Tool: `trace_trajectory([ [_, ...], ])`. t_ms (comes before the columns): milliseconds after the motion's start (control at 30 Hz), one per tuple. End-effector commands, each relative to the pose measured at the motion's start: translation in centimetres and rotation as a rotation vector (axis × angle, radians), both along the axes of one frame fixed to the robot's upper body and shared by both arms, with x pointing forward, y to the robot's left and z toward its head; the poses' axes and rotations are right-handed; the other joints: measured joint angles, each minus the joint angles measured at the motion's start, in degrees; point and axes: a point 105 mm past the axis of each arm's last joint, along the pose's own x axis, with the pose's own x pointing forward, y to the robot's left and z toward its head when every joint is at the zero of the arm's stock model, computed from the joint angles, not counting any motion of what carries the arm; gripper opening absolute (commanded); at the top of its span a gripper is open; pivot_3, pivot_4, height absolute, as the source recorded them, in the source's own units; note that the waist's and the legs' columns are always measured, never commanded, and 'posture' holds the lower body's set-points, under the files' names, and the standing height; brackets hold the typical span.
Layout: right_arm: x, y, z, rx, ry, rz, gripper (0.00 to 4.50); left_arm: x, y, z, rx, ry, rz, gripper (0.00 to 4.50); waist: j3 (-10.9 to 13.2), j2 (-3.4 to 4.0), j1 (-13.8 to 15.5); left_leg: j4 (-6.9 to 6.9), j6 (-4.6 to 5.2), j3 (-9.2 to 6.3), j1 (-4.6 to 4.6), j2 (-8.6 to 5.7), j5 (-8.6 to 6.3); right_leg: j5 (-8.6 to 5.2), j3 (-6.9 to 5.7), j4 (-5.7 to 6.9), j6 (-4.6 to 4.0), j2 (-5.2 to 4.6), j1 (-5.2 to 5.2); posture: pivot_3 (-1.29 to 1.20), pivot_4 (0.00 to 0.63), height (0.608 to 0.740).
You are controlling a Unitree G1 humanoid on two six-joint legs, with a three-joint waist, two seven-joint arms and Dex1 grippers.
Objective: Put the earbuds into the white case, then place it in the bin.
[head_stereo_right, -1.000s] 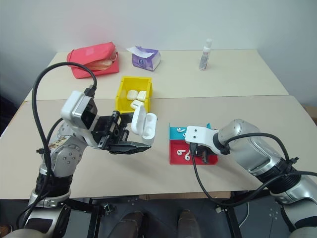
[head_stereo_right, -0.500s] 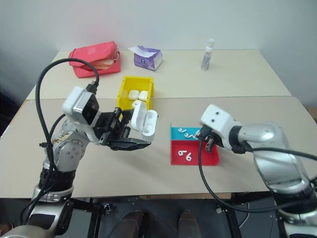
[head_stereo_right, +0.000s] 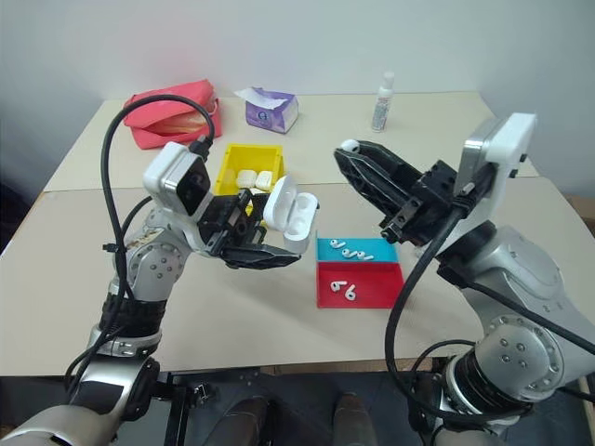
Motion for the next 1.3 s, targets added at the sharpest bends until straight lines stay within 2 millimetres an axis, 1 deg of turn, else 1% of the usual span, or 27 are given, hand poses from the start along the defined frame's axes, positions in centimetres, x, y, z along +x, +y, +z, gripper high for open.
trace_trajectory([
  [33,-1.5,-0.2,1.0,0.063,-0.056,0.06,0.61,-0.2,-0.1,0.6,-0.004,-0.044,-0.006,2.73,0.0,0.0,0.02,0.0,0.01,0.01,-0.01,0.0,-0.01,0.0,0.0,0.0,0.0,0.0,0.0,0.0,0.15,0.74],
  [200,-2.8,0.2,1.2,0.078,-0.064,0.138,0.61,0.1,-0.1,0.6,0.0,-0.047,0.033,2.73,0.0,0.0,-0.02,0.0,0.09,0.02,0.0,0.0,-0.05,0.0,0.01,-0.01,0.0,0.0,0.01,0.0,0.15,0.74],
  [300,-3.1,0.3,1.1,0.058,-0.058,0.164,0.61,0.2,-0.2,0.5,0.003,-0.053,0.056,2.73,0.0,0.0,-0.09,-0.01,0.16,0.02,0.02,0.02,-0.09,0.0,0.01,0.0,0.0,0.01,0.02,0.0,0.15,0.74],
  [433,-2.8,0.9,0.1,-0.03,-0.034,0.161,0.61,0.0,-0.1,0.6,-0.001,-0.054,0.063,2.73,0.0,0.0,-0.13,0.0,0.2,0.03,0.03,0.02,-0.11,0.0,0.0,-0.01,0.0,0.02,0.03,0.0,0.15,0.74],
  [700,-1.3,0.7,-0.7,-0.094,0.002,0.132,0.61,-0.2,0.0,0.7,-0.005,-0.059,0.07,2.73,0.0,-0.01,-0.03,0.0,0.21,0.03,0.01,0.01,-0.12,0.0,-0.01,-0.05,0.0,0.02,0.05,0.0,0.15,0.74],
  [933,-1.2,0.8,-1.3,-0.161,0.011,0.149,0.61,-0.3,0.0,0.9,-0.011,-0.069,0.07,2.73,0.0,-0.01,0.08,0.0,0.23,0.03,0.0,0.02,-0.12,0.0,-0.01,-0.1,0.0,0.02,0.06,0.0,0.15,0.74],
  [1000,-1.3,0.9,-1.5,-0.184,0.014,0.16,1.33,-0.3,0.0,0.9,-0.013,-0.071,0.072,2.73,0.01,-0.01,0.1,0.01,0.25,0.03,0.0,0.02,-0.14,0.0,-0.01,-0.11,0.0,0.02,0.07,0.0,0.15,0.74],
  [1033,-1.3,0.9,-1.6,-0.194,0.013,0.166,1.54,-0.2,0.0,0.9,-0.014,-0.073,0.074,2.73,0.01,-0.01,0.11,0.01,0.25,0.03,0.0,0.02,-0.14,0.0,-0.01,-0.11,0.0,0.02,0.08,0.0,0.15,0.74],
  [1100,-1.3,0.9,-1.6,-0.207,0.009,0.169,2.27,-0.1,0.0,0.9,-0.016,-0.076,0.077,2.73,0.01,-0.01,0.12,0.01,0.25,0.04,0.01,0.01,-0.14,0.0,-0.01,-0.11,0.0,0.02,0.08,0.0,0.15,0.74],
  [1233,-0.9,0.6,-1.3,-0.21,0.005,0.149,3.52,-0.1,-0.1,0.9,-0.022,-0.081,0.079,2.73,0.01,-0.01,0.17,0.01,0.25,0.03,0.0,0.02,-0.14,0.0,-0.02,-0.13,0.0,0.02,0.08,0.0,0.15,0.74],
  [1300,-0.7,0.5,-1.3,-0.212,0.004,0.135,3.52,-0.1,-0.1,0.9,-0.025,-0.082,0.079,2.73,0.01,-0.02,0.18,0.01,0.25,0.04,0.0,0.02,-0.13,0.0,-0.02,-0.14,0.0,0.02,0.09,0.0,0.15,0.74],
])
